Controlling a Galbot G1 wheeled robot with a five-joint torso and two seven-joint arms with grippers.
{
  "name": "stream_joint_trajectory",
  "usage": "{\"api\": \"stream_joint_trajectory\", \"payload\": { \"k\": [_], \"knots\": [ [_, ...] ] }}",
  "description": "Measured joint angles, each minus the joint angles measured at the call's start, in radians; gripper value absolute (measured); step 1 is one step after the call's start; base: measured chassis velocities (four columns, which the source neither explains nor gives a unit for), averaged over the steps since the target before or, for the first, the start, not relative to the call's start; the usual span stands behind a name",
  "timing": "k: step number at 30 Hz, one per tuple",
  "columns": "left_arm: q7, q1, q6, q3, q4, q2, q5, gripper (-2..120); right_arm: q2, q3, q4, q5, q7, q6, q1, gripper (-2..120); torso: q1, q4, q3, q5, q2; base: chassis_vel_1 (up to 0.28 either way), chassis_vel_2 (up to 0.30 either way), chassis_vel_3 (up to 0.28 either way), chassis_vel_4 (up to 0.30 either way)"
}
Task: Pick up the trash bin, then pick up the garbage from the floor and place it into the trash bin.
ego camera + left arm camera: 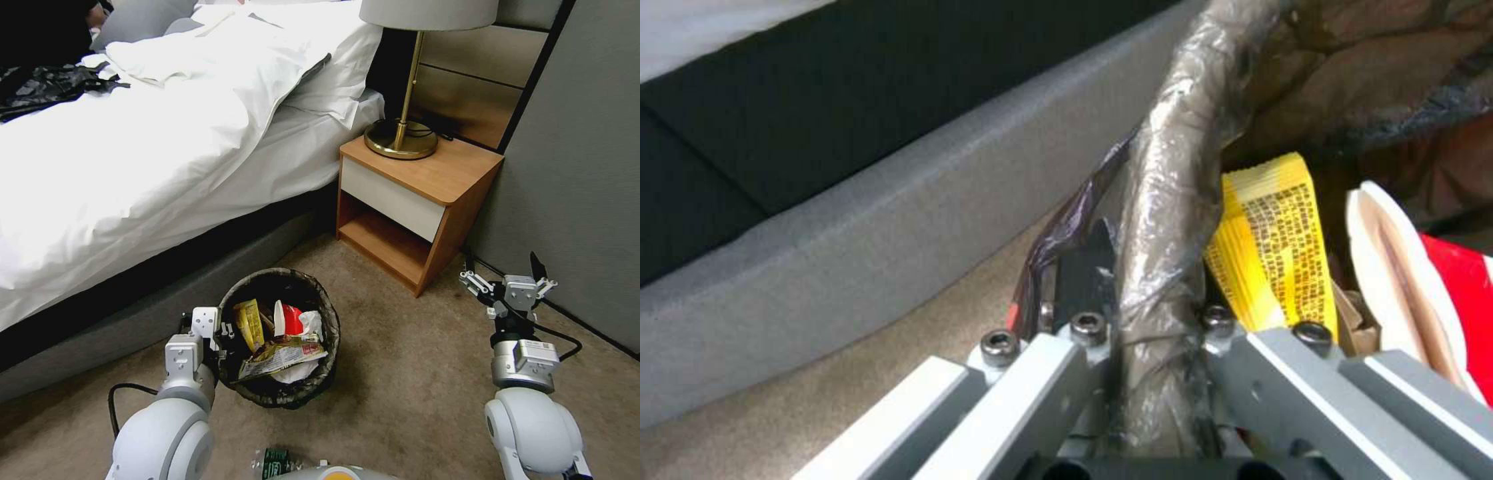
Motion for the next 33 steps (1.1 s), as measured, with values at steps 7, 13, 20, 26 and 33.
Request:
{"api": "stream_joint_trajectory", "payload": {
  "k": [7, 13, 20, 26, 33],
  "knots": [
    [0.0, 0.0, 0.0, 0.002, 0.001, -0.002, 0.002, 0, 0.001, -0.005, 0.002, 0.0, 0.003, -0.001, -0.001, 100, 0.0, 0.0, 0.0, -0.0001, 0.0, 0.0, 0.0, 0.0, 0.0],
    [0.0, 0.003, 0.0, -0.001, 0.002, -0.002, 0.003, 0, 0.002, -0.005, -0.002, -0.005, 0.01, 0.001, -0.002, 100, 0.0, 0.0, 0.0, 0.0, 0.0, 0.0, 0.0, 0.0, 0.0],
    [0.0, 0.001, 0.0, 0.0, 0.002, -0.003, 0.003, 0, -0.003, -0.004, -0.004, -0.009, 0.013, -0.005, 0.002, 100, 0.0, 0.0, 0.0, 0.0, 0.0, 0.021, -0.029, -0.02, 0.025],
    [-0.001, 0.002, 0.0, 0.0, 0.003, -0.005, 0.003, 0, -0.004, -0.004, -0.008, -0.009, 0.013, -0.005, 0.003, 100, 0.0, 0.0, 0.0, 0.0, 0.0, 0.075, -0.076, -0.069, 0.076],
    [-0.001, 0.001, 0.0, 0.0, 0.004, -0.005, 0.003, 0, -0.003, -0.005, -0.01, -0.01, 0.013, -0.004, 0.005, 100, 0.0, 0.0, 0.0, 0.0, 0.0, 0.052, -0.056, -0.069, 0.048]
  ]
}}
